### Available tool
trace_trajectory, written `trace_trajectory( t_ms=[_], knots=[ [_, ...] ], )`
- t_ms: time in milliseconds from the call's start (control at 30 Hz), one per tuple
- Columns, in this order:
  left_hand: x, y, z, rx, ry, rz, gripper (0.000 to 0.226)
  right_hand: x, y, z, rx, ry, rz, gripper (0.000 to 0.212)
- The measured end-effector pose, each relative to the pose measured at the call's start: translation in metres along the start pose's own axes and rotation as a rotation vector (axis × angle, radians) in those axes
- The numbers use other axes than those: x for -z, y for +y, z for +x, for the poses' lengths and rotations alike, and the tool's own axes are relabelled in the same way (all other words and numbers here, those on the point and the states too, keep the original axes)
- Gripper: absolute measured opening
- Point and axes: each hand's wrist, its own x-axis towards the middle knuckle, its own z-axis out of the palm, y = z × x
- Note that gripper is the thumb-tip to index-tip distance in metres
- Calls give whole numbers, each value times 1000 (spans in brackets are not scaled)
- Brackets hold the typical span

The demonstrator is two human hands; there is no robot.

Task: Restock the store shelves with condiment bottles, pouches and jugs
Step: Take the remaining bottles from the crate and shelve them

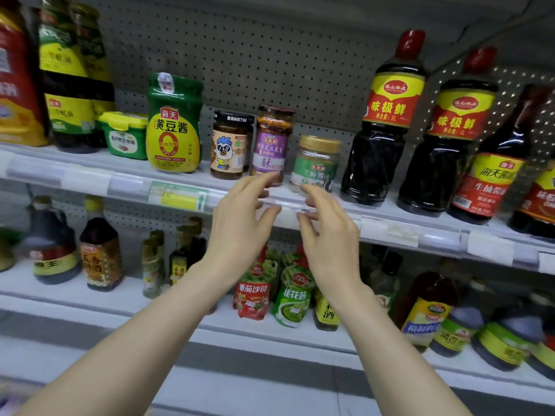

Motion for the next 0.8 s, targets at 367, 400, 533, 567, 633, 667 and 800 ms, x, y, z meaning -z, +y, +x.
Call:
trace_trajectory(
  t_ms=[367, 400, 533, 567, 633, 667, 800],
  knots=[
    [-33, 20, -135, 150, -116, 85, 51, 24, 32, -131, -115, -158, 65, 46],
    [-36, 18, -149, 170, -132, 95, 50, 22, 35, -144, -131, -199, 74, 46],
    [-39, 7, -211, 299, -206, 113, 51, 14, 42, -198, -237, -323, 89, 47],
    [-40, 4, -222, 328, -219, 125, 51, 12, 42, -210, -250, -339, 94, 47],
    [-41, -4, -248, 385, -257, 147, 51, 8, 43, -236, -274, -370, 105, 48],
    [-42, -10, -260, 406, -280, 157, 51, 5, 44, -249, -289, -383, 115, 48],
    [-48, -29, -304, 495, -340, 157, 51, -7, 48, -298, -381, -432, 123, 45]
  ],
)
